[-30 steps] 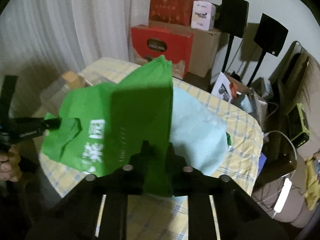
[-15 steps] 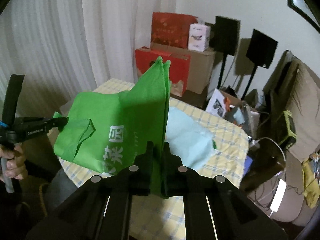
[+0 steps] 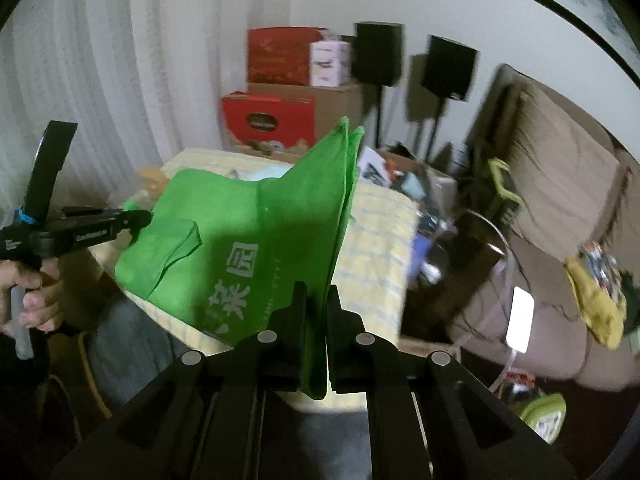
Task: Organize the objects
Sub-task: 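Lift the green tote bag with both grippers and carry it toward the cardboard box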
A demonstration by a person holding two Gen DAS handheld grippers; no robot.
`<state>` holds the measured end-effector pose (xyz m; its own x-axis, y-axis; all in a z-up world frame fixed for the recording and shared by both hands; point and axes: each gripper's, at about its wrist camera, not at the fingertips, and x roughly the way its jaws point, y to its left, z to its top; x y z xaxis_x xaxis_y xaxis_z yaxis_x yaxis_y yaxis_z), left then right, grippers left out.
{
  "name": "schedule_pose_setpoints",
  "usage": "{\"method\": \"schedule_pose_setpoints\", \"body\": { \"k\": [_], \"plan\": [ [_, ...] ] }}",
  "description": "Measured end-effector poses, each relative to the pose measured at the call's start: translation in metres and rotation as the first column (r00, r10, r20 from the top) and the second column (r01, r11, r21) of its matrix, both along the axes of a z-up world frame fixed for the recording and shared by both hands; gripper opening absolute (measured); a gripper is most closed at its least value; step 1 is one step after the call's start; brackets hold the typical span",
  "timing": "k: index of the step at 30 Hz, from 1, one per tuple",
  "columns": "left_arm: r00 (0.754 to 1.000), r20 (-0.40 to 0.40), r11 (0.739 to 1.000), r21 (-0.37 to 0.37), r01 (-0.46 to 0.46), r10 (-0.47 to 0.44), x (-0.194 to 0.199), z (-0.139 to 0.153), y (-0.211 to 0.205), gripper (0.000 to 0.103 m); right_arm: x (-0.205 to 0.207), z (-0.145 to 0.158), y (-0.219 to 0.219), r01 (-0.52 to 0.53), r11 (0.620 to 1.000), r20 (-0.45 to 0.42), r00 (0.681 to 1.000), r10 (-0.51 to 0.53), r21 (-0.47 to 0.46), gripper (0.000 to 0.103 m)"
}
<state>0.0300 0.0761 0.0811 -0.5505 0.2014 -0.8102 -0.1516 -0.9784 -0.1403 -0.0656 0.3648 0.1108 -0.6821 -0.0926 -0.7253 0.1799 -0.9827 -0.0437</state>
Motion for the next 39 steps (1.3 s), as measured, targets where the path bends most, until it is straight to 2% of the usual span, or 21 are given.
{"method": "schedule_pose_setpoints", "body": {
  "k": [4, 8, 13, 17, 22, 26, 31, 34, 39],
  "plan": [
    [0.997, 0.005, 0.997, -0.013, 0.078, -0.078, 0.007, 0.0, 0.041, 0.009, 0.035, -0.004, 0.03, 0.068, 0.998, 0.025, 0.997, -0.067, -0.014, 0.007],
    [0.987, 0.019, 0.987, -0.023, 0.159, -0.158, 0.016, -0.006, 0.083, 0.009, 0.069, -0.014, 0.067, 0.169, 0.983, 0.05, 0.985, -0.165, -0.067, 0.007],
    [0.964, 0.039, 0.963, -0.05, 0.266, -0.264, 0.029, -0.014, 0.143, 0.008, 0.105, -0.028, 0.103, 0.275, 0.955, 0.085, 0.96, -0.266, -0.115, 0.007],
    [0.934, 0.06, 0.931, -0.079, 0.355, -0.351, 0.04, -0.024, 0.194, 0.008, 0.135, -0.041, 0.133, 0.375, 0.916, 0.123, 0.925, -0.36, -0.144, 0.007],
    [0.885, 0.108, 0.879, -0.113, 0.463, -0.452, 0.049, -0.046, 0.257, 0.008, 0.167, -0.057, 0.167, 0.471, 0.866, 0.163, 0.88, -0.447, -0.169, 0.007],
    [0.83, 0.153, 0.819, -0.143, 0.555, -0.536, 0.061, -0.067, 0.312, 0.008, 0.194, -0.079, 0.198, 0.561, 0.804, 0.212, 0.826, -0.523, -0.2, 0.007],
    [0.779, 0.187, 0.756, -0.191, 0.626, -0.599, 0.071, -0.088, 0.362, 0.008, 0.218, -0.112, 0.237, 0.649, 0.724, 0.273, 0.759, -0.592, -0.234, 0.007],
    [0.755, 0.212, 0.722, -0.219, 0.656, -0.621, 0.072, -0.101, 0.389, 0.008, 0.223, -0.128, 0.253, 0.671, 0.701, 0.302, 0.739, -0.603, -0.242, 0.007],
    [0.712, 0.3, 0.664, -0.259, 0.701, -0.635, 0.069, -0.135, 0.426, 0.008, 0.22, -0.158, 0.275, 0.693, 0.675, 0.358, 0.715, -0.601, -0.253, 0.007]
  ]
}}
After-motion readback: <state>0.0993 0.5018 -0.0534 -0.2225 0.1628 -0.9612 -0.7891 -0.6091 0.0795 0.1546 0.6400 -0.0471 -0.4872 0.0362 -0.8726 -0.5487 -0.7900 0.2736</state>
